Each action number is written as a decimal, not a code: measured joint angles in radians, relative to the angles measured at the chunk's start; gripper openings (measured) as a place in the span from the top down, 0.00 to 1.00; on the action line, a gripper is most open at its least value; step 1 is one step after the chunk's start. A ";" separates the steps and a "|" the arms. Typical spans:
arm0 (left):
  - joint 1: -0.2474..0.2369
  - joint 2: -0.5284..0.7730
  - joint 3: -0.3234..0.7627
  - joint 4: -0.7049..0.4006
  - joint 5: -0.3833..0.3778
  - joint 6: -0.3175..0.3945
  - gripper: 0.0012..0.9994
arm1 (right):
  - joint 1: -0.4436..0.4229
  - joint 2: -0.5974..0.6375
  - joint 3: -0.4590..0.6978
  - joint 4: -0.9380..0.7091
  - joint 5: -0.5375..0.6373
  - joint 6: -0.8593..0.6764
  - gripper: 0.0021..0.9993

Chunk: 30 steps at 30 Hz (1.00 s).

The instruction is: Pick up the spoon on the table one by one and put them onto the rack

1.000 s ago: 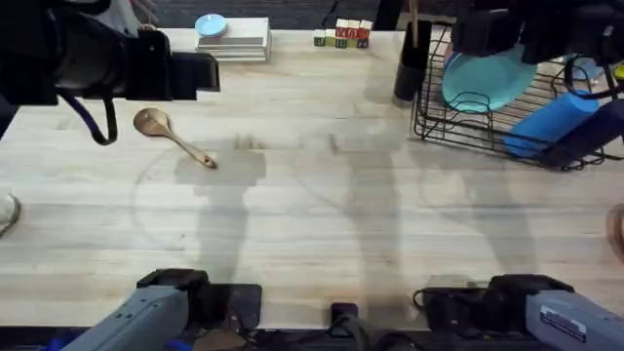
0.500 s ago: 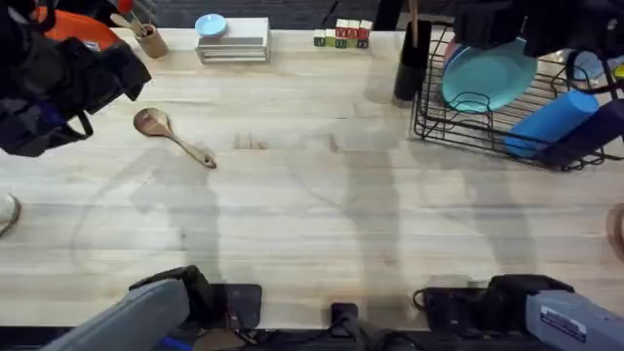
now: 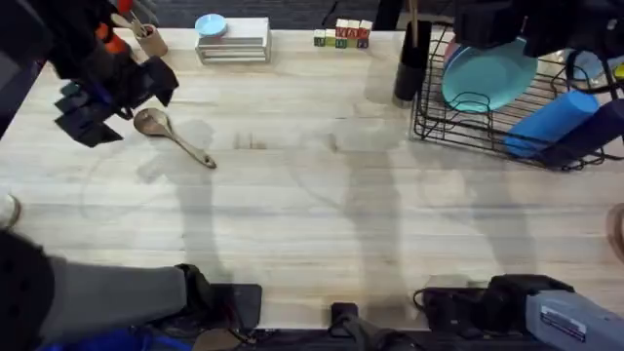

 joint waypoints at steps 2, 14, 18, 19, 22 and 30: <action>0.000 0.041 0.000 0.012 0.002 0.000 0.01 | 0.000 0.000 0.000 0.000 0.000 0.000 0.00; 0.000 0.324 0.000 0.084 0.021 -0.005 0.01 | 0.000 0.000 0.000 0.000 0.000 0.000 0.00; 0.000 0.352 0.024 0.097 0.039 -0.013 0.01 | 0.000 0.000 0.000 0.000 0.000 0.000 0.00; 0.000 0.357 0.030 0.094 0.039 -0.015 0.01 | 0.000 0.000 0.000 0.000 0.000 0.000 0.00; 0.001 0.369 0.042 0.085 0.046 -0.029 0.01 | 0.000 0.000 0.000 0.000 0.000 0.000 0.00; -0.002 0.392 0.064 0.097 0.097 -0.047 0.41 | 0.000 0.000 0.000 0.000 0.000 0.000 0.00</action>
